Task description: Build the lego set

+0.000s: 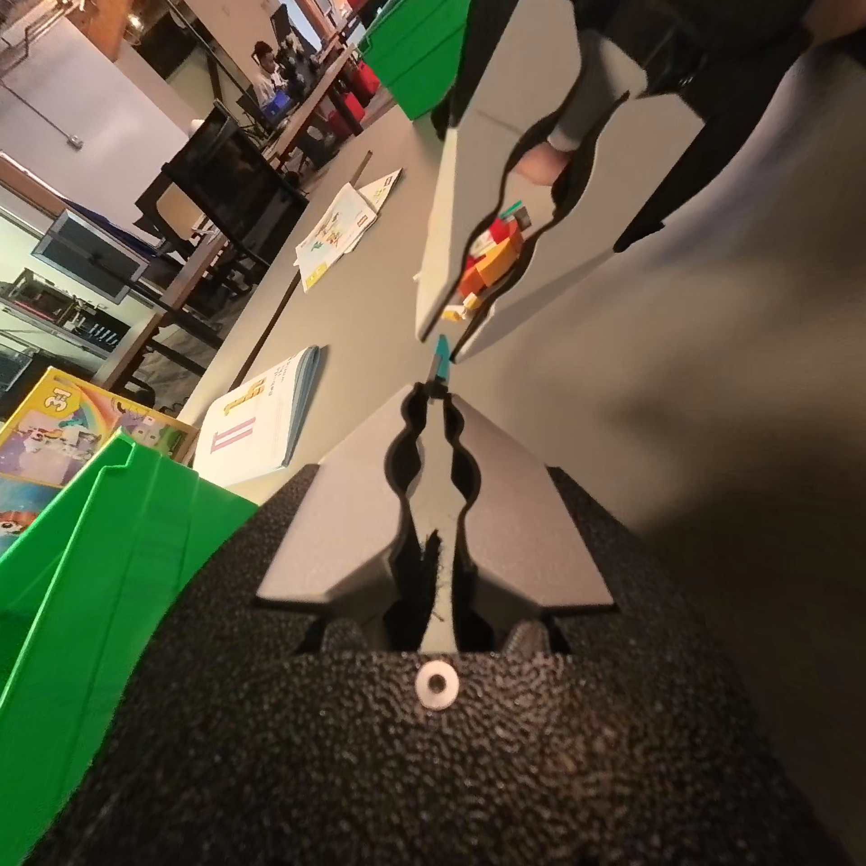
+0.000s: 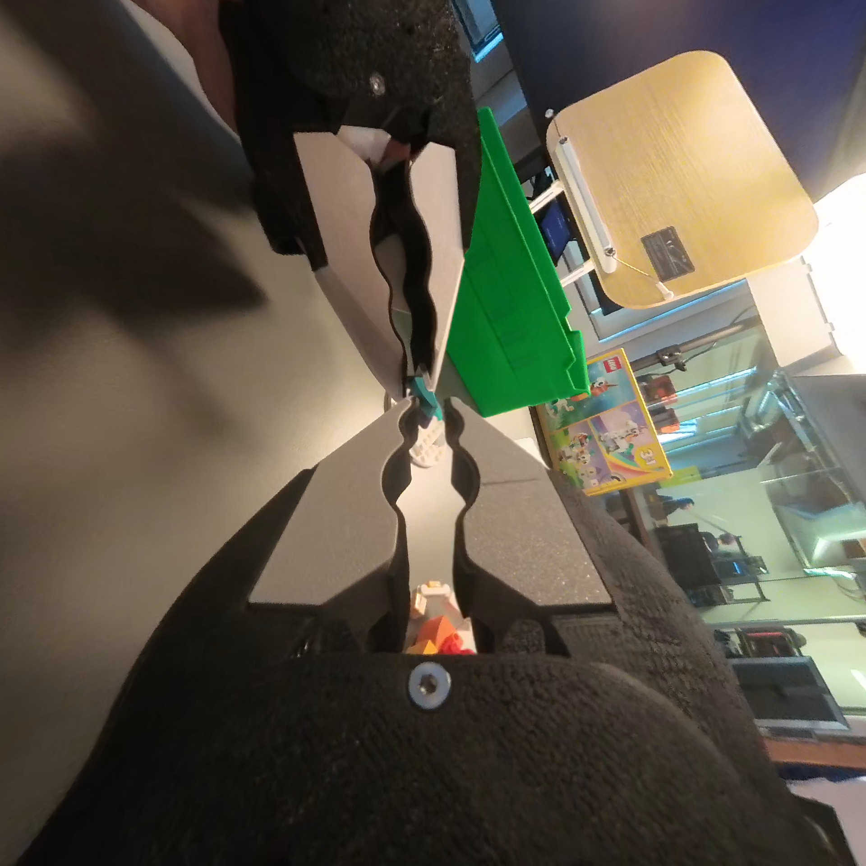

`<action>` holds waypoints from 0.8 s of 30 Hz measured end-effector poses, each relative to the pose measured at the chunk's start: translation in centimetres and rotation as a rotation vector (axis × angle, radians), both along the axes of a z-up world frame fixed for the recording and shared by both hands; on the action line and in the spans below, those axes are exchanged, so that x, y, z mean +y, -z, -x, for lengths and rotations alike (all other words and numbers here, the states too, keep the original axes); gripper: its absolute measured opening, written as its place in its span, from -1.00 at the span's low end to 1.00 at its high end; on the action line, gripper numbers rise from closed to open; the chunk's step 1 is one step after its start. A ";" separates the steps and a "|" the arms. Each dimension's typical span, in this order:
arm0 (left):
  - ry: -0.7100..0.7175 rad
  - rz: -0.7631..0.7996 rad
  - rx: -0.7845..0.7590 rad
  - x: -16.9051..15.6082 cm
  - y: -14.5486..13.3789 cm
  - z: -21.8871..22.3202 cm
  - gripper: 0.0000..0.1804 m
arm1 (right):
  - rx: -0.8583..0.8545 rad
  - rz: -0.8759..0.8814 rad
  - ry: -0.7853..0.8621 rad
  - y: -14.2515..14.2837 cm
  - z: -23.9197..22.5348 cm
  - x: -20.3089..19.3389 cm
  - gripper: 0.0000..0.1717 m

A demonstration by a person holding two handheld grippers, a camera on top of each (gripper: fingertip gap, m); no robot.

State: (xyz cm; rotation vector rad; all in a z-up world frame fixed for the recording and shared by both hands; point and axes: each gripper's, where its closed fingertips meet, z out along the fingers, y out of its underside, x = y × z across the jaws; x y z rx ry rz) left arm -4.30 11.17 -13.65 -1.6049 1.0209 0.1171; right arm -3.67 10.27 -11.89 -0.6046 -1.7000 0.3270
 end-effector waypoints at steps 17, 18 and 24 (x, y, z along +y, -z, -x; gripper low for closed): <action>-0.048 0.013 -0.265 0.4 -2.2 0.6 -0.96 | 0.088 -0.075 0.113 -1.6 0.7 0.1 -0.96; -0.053 0.014 -0.290 0.5 -2.4 0.6 -0.96 | 0.103 -0.084 0.128 -1.8 0.7 0.2 -0.96; -0.057 0.010 -0.364 0.6 -3.2 0.9 -0.96 | 0.156 -0.032 0.167 -2.5 1.0 0.3 -0.96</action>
